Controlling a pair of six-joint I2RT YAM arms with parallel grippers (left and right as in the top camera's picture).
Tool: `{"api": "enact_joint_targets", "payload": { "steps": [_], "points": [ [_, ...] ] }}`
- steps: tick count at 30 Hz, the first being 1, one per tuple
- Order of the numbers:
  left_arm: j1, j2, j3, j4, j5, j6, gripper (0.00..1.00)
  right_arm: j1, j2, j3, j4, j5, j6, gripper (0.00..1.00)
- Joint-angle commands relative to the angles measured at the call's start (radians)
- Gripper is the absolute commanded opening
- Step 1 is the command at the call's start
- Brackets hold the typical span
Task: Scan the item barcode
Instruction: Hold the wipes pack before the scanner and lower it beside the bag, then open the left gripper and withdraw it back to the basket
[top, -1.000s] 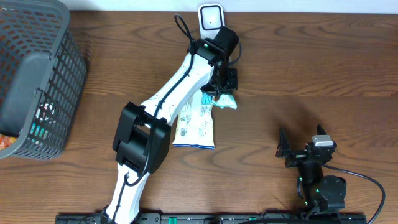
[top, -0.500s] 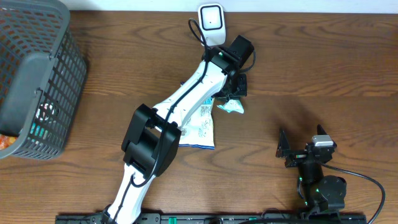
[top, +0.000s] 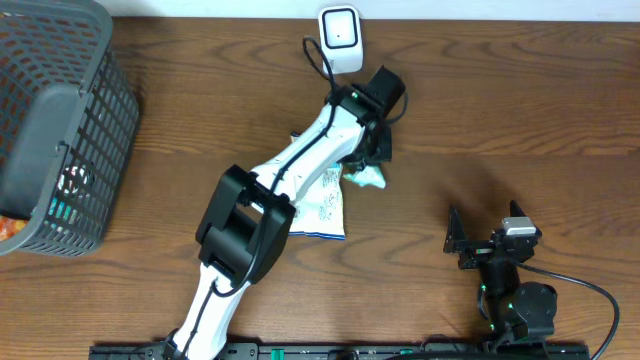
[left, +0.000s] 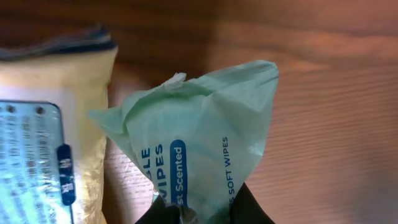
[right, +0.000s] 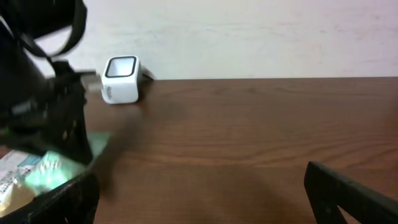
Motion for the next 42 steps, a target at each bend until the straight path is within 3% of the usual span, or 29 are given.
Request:
{"api": "enact_joint_targets", "payload": {
  "steps": [1, 4, 6, 8, 9, 17, 29, 39, 42],
  "points": [
    [-0.01, 0.009, -0.038, 0.017, -0.014, -0.005, 0.08, 0.008, -0.006, -0.004, -0.002, -0.002, -0.008, 0.99],
    [-0.009, 0.008, -0.038, 0.039, -0.013, -0.005, 0.17, 0.008, -0.006, -0.004, -0.002, -0.002, -0.008, 0.99],
    [-0.004, 0.008, -0.027, 0.044, -0.013, -0.005, 0.34, 0.008, -0.006, -0.004, -0.002, -0.002, -0.008, 0.99],
    [0.0, 0.006, -0.014, 0.044, -0.01, -0.005, 0.58, 0.008, -0.006, -0.004, -0.002, -0.002, -0.008, 0.99],
    [0.004, 0.003, -0.008, 0.044, -0.003, -0.005, 0.62, 0.008, -0.006, -0.004, -0.002, -0.002, -0.008, 0.99],
    [0.054, -0.115, 0.013, 0.047, 0.016, 0.0, 0.65, 0.008, -0.006, -0.004, -0.002, -0.002, -0.008, 0.99],
    [0.221, -0.553, 0.013, 0.114, 0.005, 0.155, 0.65, 0.008, -0.006, -0.004, -0.002, -0.002, -0.008, 0.99],
    [0.501, -0.775, 0.013, 0.102, -0.257, 0.169, 0.74, 0.008, -0.006, -0.004, -0.002, -0.002, -0.008, 0.99],
    [0.615, -0.797, 0.013, 0.101, -0.269, 0.248, 0.74, 0.008, -0.006, -0.004, -0.002, -0.002, -0.008, 0.99]
  ]
}}
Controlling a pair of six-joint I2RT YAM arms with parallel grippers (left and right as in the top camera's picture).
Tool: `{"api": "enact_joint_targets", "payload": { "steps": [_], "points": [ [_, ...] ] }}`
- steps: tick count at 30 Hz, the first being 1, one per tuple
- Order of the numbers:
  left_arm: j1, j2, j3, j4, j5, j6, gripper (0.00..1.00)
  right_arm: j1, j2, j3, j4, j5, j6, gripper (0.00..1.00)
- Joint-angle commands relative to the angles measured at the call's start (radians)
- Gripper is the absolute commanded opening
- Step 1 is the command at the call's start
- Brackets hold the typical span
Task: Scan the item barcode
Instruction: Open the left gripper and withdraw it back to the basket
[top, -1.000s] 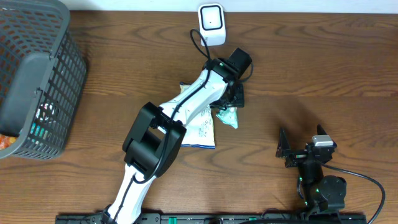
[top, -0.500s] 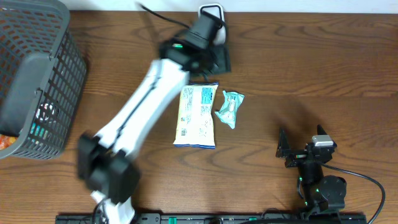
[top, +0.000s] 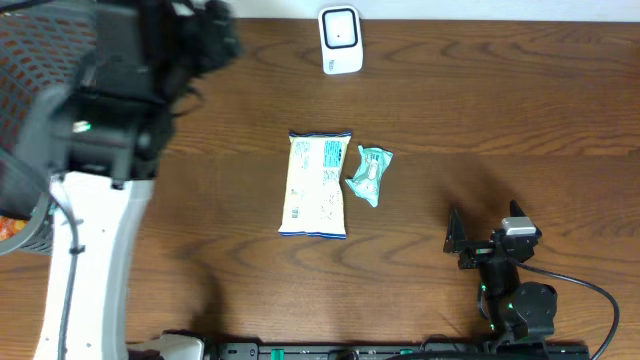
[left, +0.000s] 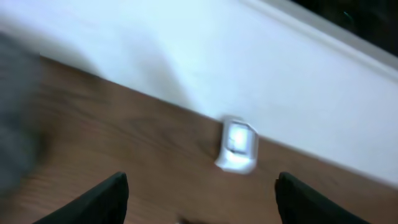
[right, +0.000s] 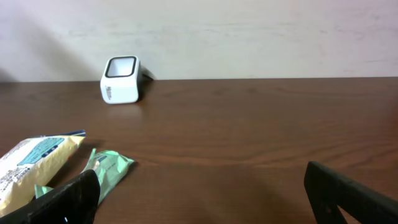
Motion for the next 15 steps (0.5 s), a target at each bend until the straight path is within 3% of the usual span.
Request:
{"api": "enact_joint_targets", "payload": {
  "steps": [1, 5, 15],
  "points": [
    [0.146, -0.032, 0.01, -0.009, -0.084, 0.126, 0.74, 0.008, -0.006, -0.004, -0.002, -0.002, -0.008, 0.99],
    [0.296, -0.034, 0.01, -0.065, -0.176, 0.227, 0.74, 0.008, -0.006, -0.004, -0.002, -0.002, -0.008, 0.99],
    [0.656, 0.002, 0.009, -0.1, -0.213, 0.23, 0.74, 0.008, -0.006, -0.004, -0.002, -0.002, -0.008, 0.99]
  ]
}}
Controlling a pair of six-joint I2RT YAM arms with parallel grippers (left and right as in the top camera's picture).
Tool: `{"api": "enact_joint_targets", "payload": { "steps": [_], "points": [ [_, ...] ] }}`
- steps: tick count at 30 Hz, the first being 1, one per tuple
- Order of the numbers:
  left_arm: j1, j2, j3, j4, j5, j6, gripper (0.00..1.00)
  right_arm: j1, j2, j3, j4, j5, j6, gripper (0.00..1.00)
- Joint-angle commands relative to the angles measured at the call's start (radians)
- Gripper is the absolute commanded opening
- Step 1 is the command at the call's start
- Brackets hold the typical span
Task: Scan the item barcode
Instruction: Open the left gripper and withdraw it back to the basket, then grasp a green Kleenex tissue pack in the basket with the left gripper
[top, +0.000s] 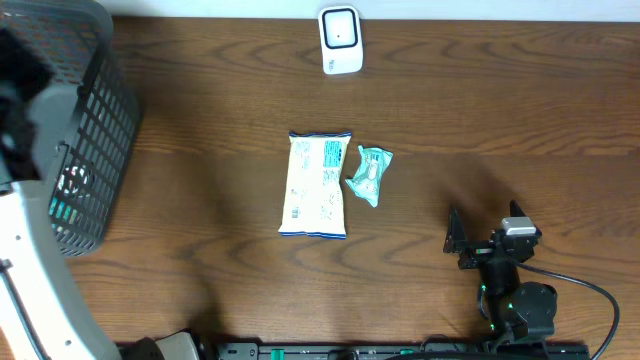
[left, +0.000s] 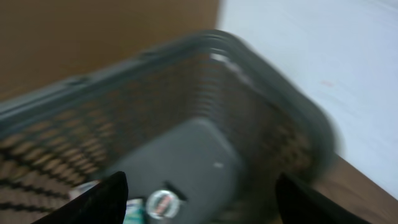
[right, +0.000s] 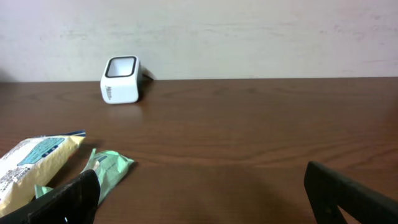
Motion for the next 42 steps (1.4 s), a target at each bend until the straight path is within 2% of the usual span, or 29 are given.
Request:
{"api": "enact_joint_targets", "payload": {
  "steps": [1, 5, 9, 18, 21, 22, 34, 42],
  "points": [
    [0.106, 0.036, 0.009, -0.01, -0.027, 0.029, 0.74, 0.008, -0.006, -0.004, -0.002, -0.002, -0.008, 0.99],
    [0.182, 0.111, 0.008, -0.037, -0.02, 0.077, 0.75, 0.008, -0.006, -0.004, -0.002, -0.002, -0.008, 0.99],
    [0.225, 0.209, 0.007, -0.076, -0.021, 0.076, 0.75, 0.008, -0.006, -0.004, -0.002, -0.002, -0.008, 0.99],
    [0.24, 0.423, 0.007, -0.193, -0.02, -0.122, 0.74, 0.008, -0.006, -0.004, -0.002, -0.002, -0.008, 0.99],
    [0.24, 0.489, 0.007, -0.23, -0.02, -0.127, 0.65, 0.008, -0.006, -0.004, -0.002, -0.002, -0.008, 0.99],
    [0.24, 0.504, 0.007, -0.238, -0.02, -0.128, 0.64, 0.008, -0.006, -0.004, -0.002, -0.002, -0.008, 0.99],
    [0.239, 0.69, -0.039, -0.281, -0.012, -0.184, 0.65, 0.008, -0.006, -0.004, -0.002, -0.002, -0.008, 0.99],
    [0.239, 0.725, -0.061, -0.291, -0.012, -0.195, 0.64, 0.008, -0.006, -0.004, -0.002, -0.002, -0.008, 0.99]
  ]
}}
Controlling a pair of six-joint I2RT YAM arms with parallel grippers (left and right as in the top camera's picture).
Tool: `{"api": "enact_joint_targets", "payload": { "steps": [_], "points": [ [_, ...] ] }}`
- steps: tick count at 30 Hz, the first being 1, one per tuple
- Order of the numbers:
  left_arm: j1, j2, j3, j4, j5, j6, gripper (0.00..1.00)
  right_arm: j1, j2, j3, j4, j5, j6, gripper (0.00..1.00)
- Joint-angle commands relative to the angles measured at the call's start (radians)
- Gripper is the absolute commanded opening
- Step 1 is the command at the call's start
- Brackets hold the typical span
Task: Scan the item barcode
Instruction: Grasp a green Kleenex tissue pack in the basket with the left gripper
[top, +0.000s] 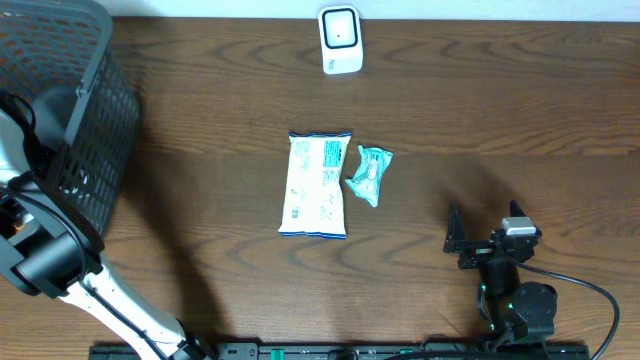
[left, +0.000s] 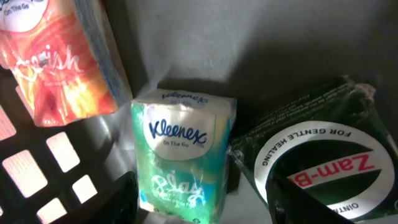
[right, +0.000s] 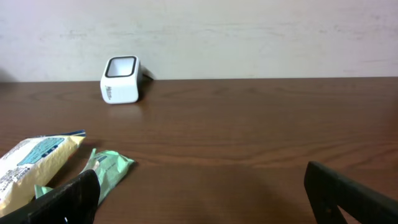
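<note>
My left gripper (left: 208, 208) is open, low inside the grey basket (top: 105, 110). Its fingers stand on either side of a green Kleenex tissue pack (left: 186, 155) without closing on it. An orange tissue pack (left: 56, 62) lies to the pack's left, and a dark green Zam-Buk pack (left: 323, 162) to its right. In the overhead view the basket hides this gripper. The white scanner (top: 340, 38) stands at the table's far edge. My right gripper (right: 208, 199) rests open and holds nothing at the near right.
A pale snack bag (top: 318, 185) and a small green wipes pack (top: 368, 175) lie side by side mid-table. The left arm (top: 40, 255) runs up the left side into the basket. The basket's mesh walls (left: 37, 168) close in around the gripper.
My left gripper was open above the basket, looking down into it. Now it is down inside, open around the green Kleenex pack. The right arm and the table items have not moved.
My left gripper was first shut on the green wipes pack next to the snack bag. Later the wipes lay on the table and the gripper was open, up at the far left. It then stood over the basket, and now it is inside it.
</note>
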Motion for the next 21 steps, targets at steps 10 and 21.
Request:
{"api": "enact_joint_targets", "payload": {
  "steps": [10, 21],
  "points": [
    [0.005, 0.0, -0.104, 0.039, -0.002, -0.02, 0.54, 0.008, -0.006, -0.004, -0.002, -0.002, -0.008, 0.99],
    [0.005, 0.0, -0.16, 0.091, -0.002, -0.02, 0.39, 0.008, -0.006, -0.004, -0.002, -0.002, -0.008, 0.99]
  ]
}}
